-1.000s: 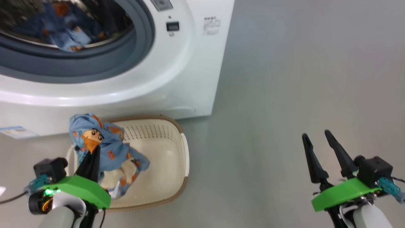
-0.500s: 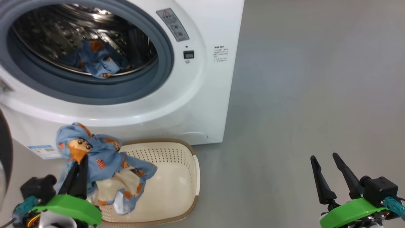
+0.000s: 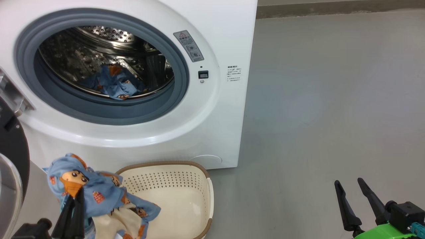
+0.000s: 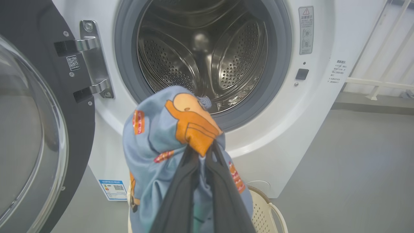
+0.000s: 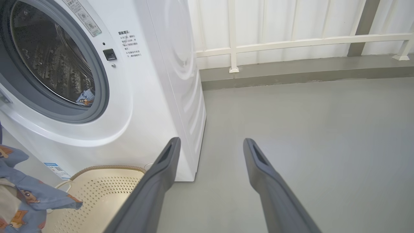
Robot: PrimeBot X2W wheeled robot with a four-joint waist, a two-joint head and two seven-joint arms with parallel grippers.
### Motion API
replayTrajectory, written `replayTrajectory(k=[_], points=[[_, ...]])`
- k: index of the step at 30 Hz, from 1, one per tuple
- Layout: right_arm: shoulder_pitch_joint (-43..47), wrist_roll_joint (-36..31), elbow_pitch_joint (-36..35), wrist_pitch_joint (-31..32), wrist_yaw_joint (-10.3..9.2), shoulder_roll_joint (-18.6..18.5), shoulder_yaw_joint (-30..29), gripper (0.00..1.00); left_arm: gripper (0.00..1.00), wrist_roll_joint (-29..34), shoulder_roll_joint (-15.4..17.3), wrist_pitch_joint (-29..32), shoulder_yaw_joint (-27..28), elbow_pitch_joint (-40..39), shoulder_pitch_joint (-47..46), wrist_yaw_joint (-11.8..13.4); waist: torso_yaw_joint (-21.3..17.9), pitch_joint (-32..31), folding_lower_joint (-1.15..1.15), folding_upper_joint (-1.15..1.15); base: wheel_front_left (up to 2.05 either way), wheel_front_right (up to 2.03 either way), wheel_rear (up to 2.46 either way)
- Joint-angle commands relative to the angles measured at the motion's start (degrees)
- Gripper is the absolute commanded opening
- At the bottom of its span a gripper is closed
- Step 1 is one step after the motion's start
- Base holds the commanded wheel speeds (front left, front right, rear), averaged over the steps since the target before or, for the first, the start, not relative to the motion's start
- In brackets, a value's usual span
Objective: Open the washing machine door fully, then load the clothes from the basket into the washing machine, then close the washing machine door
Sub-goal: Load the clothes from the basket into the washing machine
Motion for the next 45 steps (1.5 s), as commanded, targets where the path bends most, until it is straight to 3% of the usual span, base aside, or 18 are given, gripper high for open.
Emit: replayTrajectory(k=[1,11,20,26,36,45], points=[[0.08,0.16,-1.54,-0.28,0.09,-1.25,0.9,1.0,0.0,1.11,0.4,-0.42,3.04,-2.93,-0.06,-0.08,0.06,-0.2,0.0,0.0,0.0,0.0,0.0],[0.03,0.06,-2.08,-0.28,0.09,-1.26,0.31,1.0,0.0,2.82,-1.87,-0.42,5.23,-7.12,3.26,-0.08,-0.29,0.51,0.0,0.0,0.0,0.0,0.0],[-1.02,-0.12,-2.51,-0.28,0.09,-0.41,0.05,1.0,0.0,2.1,-2.25,-0.42,5.06,-6.35,-1.28,-0.08,-0.93,2.99,0.0,0.0,0.0,0.0,0.0],[-3.12,-0.13,-2.8,-0.28,0.09,0.32,0.48,1.0,0.0,2.49,-1.87,-0.42,5.32,-4.69,-6.89,-0.08,-1.87,6.49,0.0,0.0,0.0,0.0,0.0],[-8.37,-0.25,-3.19,-0.28,0.09,2.4,0.73,1.0,0.0,2.99,1.62,-0.42,4.45,-0.16,-24.15,-0.08,-4.46,15.07,0.0,0.0,0.0,0.0,0.0],[-12.49,-0.02,-3.02,-0.28,0.09,4.51,2.59,1.0,0.0,1.3,5.44,-0.42,4.08,11.03,-40.66,-0.08,-8.72,20.58,0.0,0.0,0.0,0.0,0.0]])
